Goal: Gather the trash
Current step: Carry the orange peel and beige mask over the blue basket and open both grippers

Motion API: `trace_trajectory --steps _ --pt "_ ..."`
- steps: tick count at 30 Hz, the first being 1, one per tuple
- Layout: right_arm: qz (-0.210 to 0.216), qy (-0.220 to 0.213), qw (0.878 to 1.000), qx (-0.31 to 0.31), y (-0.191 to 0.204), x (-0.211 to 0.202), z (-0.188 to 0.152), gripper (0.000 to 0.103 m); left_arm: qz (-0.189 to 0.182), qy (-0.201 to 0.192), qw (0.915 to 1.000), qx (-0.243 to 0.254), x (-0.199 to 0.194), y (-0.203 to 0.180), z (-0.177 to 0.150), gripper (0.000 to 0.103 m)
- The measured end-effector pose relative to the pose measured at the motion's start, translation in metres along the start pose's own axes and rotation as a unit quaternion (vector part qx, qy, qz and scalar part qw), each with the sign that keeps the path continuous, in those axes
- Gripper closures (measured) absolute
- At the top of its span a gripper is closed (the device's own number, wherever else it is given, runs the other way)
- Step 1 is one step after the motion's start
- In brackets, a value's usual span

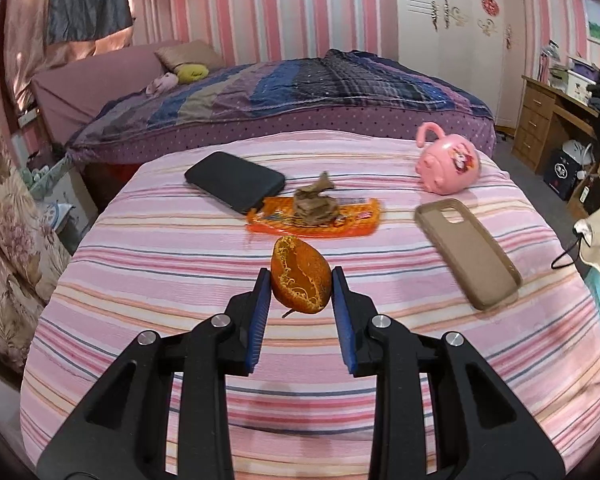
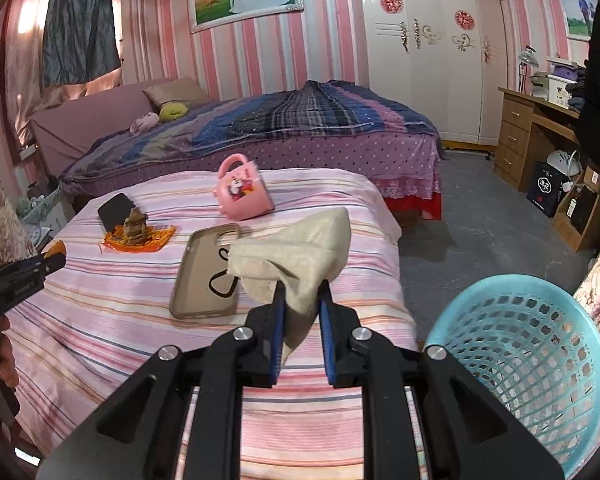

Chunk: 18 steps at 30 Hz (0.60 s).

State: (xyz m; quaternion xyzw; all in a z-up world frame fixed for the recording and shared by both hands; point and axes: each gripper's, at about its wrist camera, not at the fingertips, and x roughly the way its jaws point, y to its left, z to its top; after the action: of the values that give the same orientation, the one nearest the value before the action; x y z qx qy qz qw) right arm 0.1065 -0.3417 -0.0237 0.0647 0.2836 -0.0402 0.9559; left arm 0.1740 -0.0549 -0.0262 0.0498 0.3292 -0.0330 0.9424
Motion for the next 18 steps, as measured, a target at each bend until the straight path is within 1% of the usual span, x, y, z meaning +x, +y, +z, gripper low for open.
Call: trace_trajectory --steps 3,6,8,11,16,18 --pt "-0.008 -0.006 1.000 0.001 -0.016 -0.009 0.001 0.087 -0.007 -0.001 1.0000 0.001 -0.006 -0.013 -0.001 0.074" --pt "-0.015 -0.021 0.999 0.019 -0.044 -0.022 0.002 0.087 -0.014 -0.004 0.9999 0.003 -0.011 -0.030 -0.001 0.074" --pt "-0.023 -0.023 0.999 0.024 -0.056 -0.026 0.001 0.087 -0.020 -0.008 0.9998 0.003 -0.016 -0.044 0.000 0.074" --pt "-0.045 -0.024 0.998 0.028 -0.080 -0.033 -0.002 0.087 -0.037 -0.013 0.9992 0.011 -0.022 -0.071 0.003 0.074" --pt "-0.070 -0.016 0.996 0.044 -0.122 -0.041 -0.007 0.087 -0.061 -0.025 0.9970 0.041 -0.030 -0.125 0.005 0.074" --pt "-0.081 -0.012 0.995 0.050 -0.140 -0.044 -0.009 0.087 -0.081 -0.025 0.9953 0.046 -0.033 -0.151 0.005 0.074"
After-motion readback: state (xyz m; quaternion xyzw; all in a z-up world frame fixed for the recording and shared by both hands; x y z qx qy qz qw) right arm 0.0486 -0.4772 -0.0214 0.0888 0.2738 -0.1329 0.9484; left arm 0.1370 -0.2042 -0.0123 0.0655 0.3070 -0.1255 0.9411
